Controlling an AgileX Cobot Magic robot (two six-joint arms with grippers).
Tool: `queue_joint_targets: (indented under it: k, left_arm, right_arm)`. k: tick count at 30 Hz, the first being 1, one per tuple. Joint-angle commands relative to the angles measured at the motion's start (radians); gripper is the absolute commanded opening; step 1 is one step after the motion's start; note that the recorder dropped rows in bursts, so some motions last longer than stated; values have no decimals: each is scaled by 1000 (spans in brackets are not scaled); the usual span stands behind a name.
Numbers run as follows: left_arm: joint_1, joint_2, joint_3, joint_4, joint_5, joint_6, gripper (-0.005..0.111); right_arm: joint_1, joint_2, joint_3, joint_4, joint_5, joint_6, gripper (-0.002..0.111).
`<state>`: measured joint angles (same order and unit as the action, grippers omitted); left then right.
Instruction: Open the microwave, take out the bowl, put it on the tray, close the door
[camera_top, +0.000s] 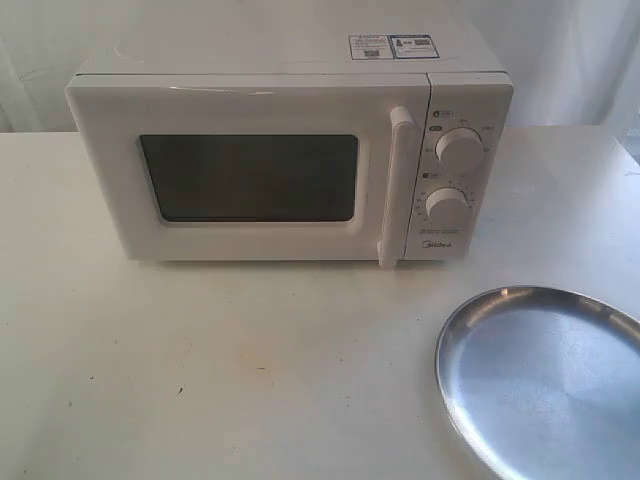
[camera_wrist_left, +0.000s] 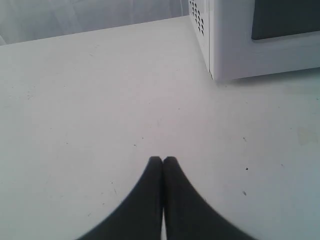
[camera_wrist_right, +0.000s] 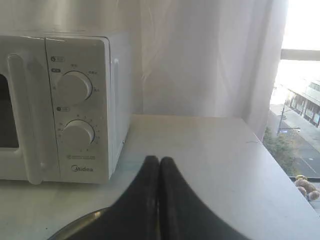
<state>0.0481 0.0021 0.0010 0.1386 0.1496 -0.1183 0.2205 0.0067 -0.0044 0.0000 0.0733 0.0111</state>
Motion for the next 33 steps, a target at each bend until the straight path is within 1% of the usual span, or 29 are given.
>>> queue_joint_targets:
  k: [1, 6, 10, 12, 13, 15, 16, 18, 19, 21, 22, 24, 29, 31, 33]
  left_arm:
    - [-1, -2, -1, -4, -1, -6, 0]
    - [-1, -2, -1, -4, -1, -6, 0]
    - [-1, -2, -1, -4, -1, -6, 0]
    - [-1, -2, -1, -4, -1, -6, 0]
    - [-1, -2, -1, -4, -1, -6, 0]
    - [-1, -2, -1, -4, -1, -6, 0]
    - [-1, -2, -1, -4, -1, -6, 0]
    - [-1, -2, -1, -4, -1, -6, 0]
    - [-1, -2, -1, -4, -1, -6, 0]
    - [-1, -2, -1, -4, -1, -6, 0]
    - [-1, -2, -1, -4, -1, -6, 0]
    - [-1, -2, -1, -4, -1, -6, 0]
    - [-1, -2, -1, -4, -1, -6, 0]
    - [-1, -2, -1, -4, -1, -6, 0]
    - [-1, -2, -1, -4, -1, -6, 0]
  right_arm:
    - [-11, -7, 4, 0, -3, -11, 0]
    - [-11, -7, 4, 0, -12, -11, 0]
    - [-11, -7, 4, 0, -67, -1, 0]
    - [-11, -7, 4, 9, -178, 160, 0]
    - [-11, -7, 4, 9, -228, 428, 0]
    - [-11, -7, 4, 9, -257, 678, 0]
    - [-11, -7, 4, 9, -267, 698, 0]
    - [-11, -7, 4, 9, -376, 715, 0]
    - [-9, -7, 4, -9, -440, 764, 0]
    - [-2, -7, 0, -260, -638, 896, 0]
    - [-2, -4, -39, -383, -714, 937, 0]
    - [-2, 94, -166, -596, -702, 944, 0]
    - [-2, 379, -349, -905, -728, 944, 0]
    - [-2, 505, -383, -954, -728, 941, 0]
    - [-2, 644, -389, -976, -737, 869, 0]
